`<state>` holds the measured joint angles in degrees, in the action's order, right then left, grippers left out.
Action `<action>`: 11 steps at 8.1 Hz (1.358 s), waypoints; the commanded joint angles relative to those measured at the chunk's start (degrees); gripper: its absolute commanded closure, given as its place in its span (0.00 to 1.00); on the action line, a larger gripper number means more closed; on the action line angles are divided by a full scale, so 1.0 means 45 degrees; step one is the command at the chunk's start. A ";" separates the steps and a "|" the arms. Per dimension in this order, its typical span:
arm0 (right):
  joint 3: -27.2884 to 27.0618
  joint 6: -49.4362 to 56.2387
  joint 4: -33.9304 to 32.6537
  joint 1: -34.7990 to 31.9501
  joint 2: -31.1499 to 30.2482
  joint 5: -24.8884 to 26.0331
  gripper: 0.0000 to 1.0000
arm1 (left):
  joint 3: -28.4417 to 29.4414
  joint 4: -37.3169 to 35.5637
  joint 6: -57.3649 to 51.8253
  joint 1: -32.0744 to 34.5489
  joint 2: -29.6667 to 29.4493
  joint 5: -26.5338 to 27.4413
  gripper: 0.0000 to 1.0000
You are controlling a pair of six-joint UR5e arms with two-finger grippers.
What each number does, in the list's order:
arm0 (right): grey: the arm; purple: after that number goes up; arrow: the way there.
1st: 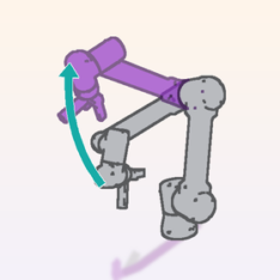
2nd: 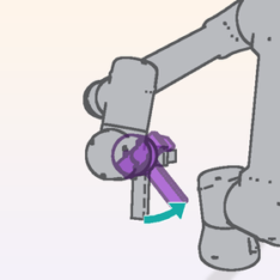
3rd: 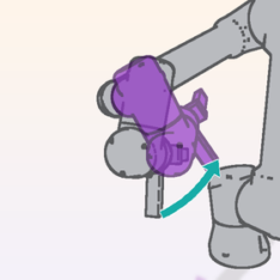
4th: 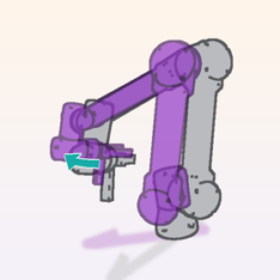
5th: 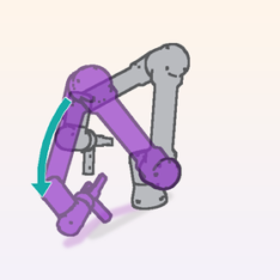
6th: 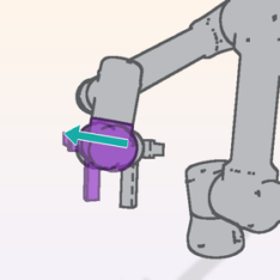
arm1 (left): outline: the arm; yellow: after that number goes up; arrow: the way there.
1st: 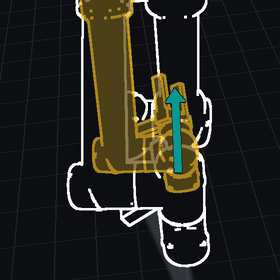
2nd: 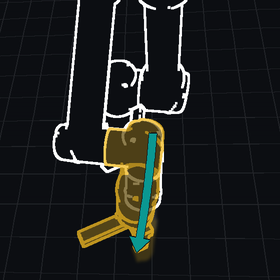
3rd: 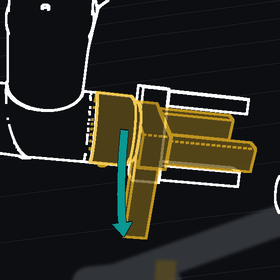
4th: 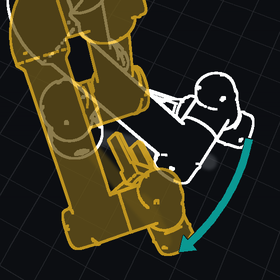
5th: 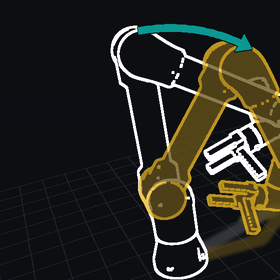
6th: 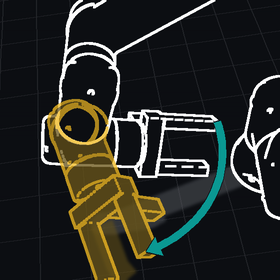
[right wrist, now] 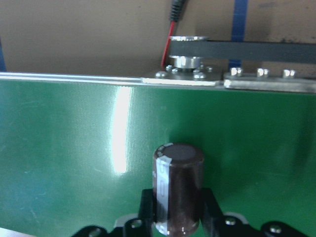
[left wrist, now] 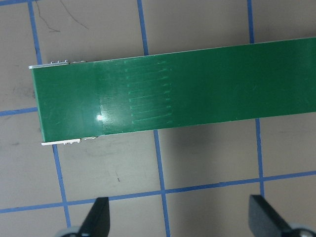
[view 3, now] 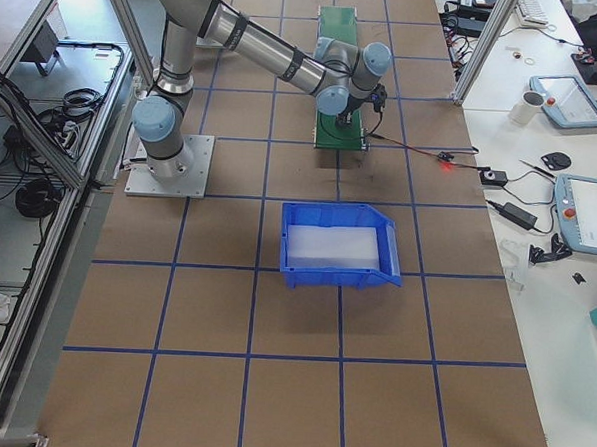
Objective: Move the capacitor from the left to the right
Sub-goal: 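Lift the capacitor with the right gripper and carry it over the blue bin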
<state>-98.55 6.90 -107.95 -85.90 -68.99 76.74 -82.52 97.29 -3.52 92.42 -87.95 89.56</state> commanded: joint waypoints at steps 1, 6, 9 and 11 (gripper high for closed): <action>0.0355 0.0069 0.0121 0.0435 -0.0196 0.1183 1.00 | -0.0002 0.0000 0.0000 -0.0011 -0.0006 0.0000 0.00; 0.1276 0.3315 0.1508 0.2593 -0.2383 0.3392 1.00 | 0.0017 0.0000 0.0000 -0.0011 0.0014 -0.0019 0.00; 0.1276 0.7964 0.1450 0.5990 -0.2522 0.3941 1.00 | 0.0017 0.0000 0.0000 -0.0011 0.0014 0.0000 0.00; 0.1276 0.9012 0.1294 0.7461 -0.2367 0.3962 1.00 | 0.0017 0.0000 0.0000 -0.0011 0.0014 -0.0019 0.00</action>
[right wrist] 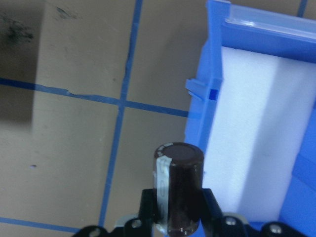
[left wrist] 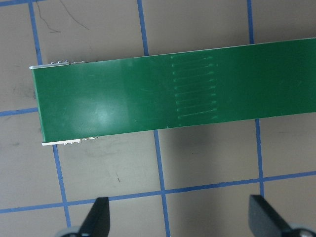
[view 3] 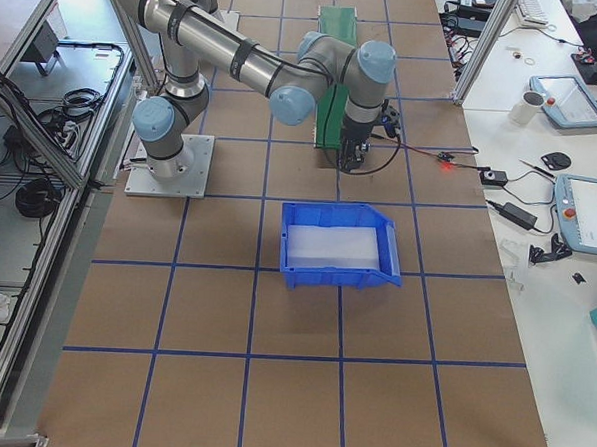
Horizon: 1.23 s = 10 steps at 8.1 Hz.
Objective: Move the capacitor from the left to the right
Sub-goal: 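Lift the capacitor with the right gripper and carry it over the blue bin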
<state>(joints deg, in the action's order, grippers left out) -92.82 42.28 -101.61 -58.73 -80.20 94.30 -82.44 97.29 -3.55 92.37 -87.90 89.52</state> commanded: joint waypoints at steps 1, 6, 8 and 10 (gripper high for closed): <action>-0.0018 0.1016 -0.0464 0.1488 0.0398 0.0311 1.00 | 0.0000 0.0000 0.0007 0.0000 0.0003 -0.0010 0.00; -0.0019 0.0178 -0.3222 0.1508 0.2664 0.0471 1.00 | 0.0000 0.0000 -0.0013 0.0000 0.0003 -0.0010 0.00; -0.0038 0.0175 -0.3319 0.1508 0.3192 0.0605 1.00 | 0.0000 0.0000 -0.0013 0.0000 0.0003 -0.0010 0.00; -0.0155 0.0214 -0.3300 0.1508 0.3505 0.0665 1.00 | 0.0000 0.0020 0.0006 0.0000 0.0003 -0.0010 0.00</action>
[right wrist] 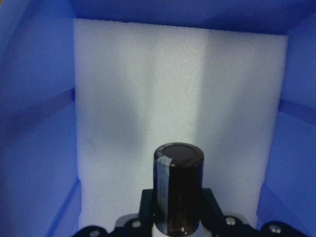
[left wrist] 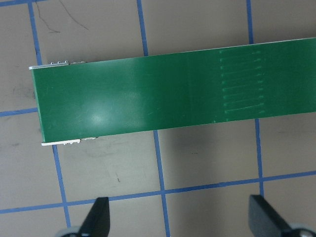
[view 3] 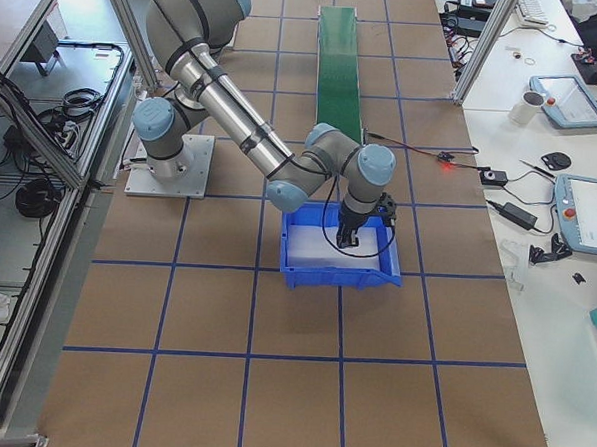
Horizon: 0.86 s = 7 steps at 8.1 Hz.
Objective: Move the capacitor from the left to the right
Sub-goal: 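Lower the capacitor into the blue bin and open the right gripper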
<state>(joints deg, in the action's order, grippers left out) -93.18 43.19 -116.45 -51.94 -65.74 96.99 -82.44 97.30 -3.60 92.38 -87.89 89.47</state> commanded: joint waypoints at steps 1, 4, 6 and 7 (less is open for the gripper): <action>-0.0152 0.0012 -0.0001 0.0000 0.0331 0.0281 1.00 | 0.0000 0.0000 0.0018 -0.0001 0.0000 0.0000 0.00; -0.0095 0.0869 -0.0001 0.0020 0.0234 0.0284 0.00 | -0.0019 -0.0001 0.0018 0.0019 0.0000 0.0000 0.00; -0.0094 0.0949 0.0174 0.0020 -0.0813 0.0284 0.00 | 0.0000 -0.0001 0.0018 -0.0001 0.0000 0.0000 0.00; -0.0114 0.0911 0.0717 0.0001 -0.1633 0.0245 0.00 | 0.0000 -0.0001 0.0018 -0.0001 0.0000 0.0000 0.00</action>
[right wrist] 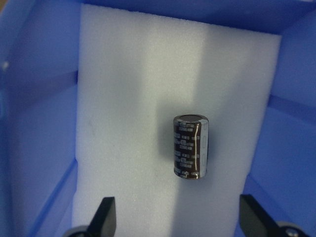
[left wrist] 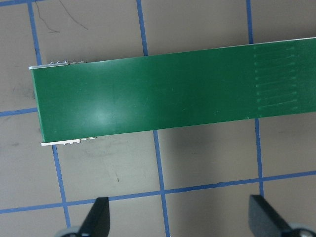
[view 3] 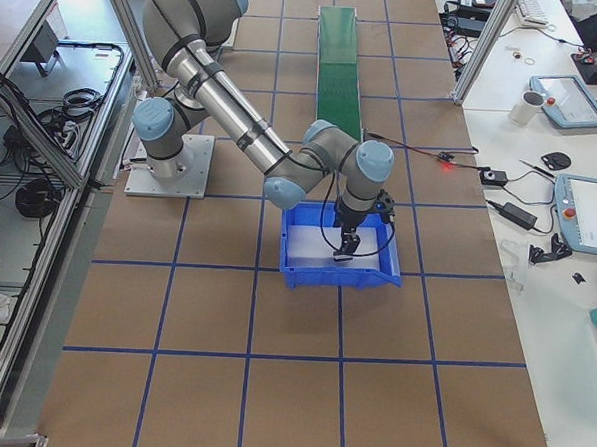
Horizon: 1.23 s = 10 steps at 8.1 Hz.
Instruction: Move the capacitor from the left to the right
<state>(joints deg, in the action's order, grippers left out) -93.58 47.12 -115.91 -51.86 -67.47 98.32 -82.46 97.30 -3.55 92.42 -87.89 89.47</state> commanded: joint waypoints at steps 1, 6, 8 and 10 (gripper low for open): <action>-0.0044 -0.0157 0.1105 -0.0173 -0.2030 -0.0206 0.00 | 0.0005 0.0000 0.0007 -0.0011 0.0000 -0.0116 0.00; -0.0064 -0.6787 0.3998 -0.3563 -0.4261 -0.0520 0.00 | 0.0005 0.0000 -0.0013 -0.0011 0.0000 -0.0137 0.00; -0.0083 -0.8744 0.4838 -0.5091 -0.4828 -0.0520 0.00 | 0.0005 0.0000 -0.0013 0.0008 0.0000 -0.0137 0.00; -0.0083 -1.0555 0.5132 -0.6688 -0.5278 -0.0520 0.00 | 0.0005 0.0000 -0.0013 -0.0011 0.0000 -0.0137 0.00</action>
<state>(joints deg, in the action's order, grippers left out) -93.94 8.02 -94.26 -75.17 -89.41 95.94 -82.44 97.30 -3.60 92.40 -87.89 88.86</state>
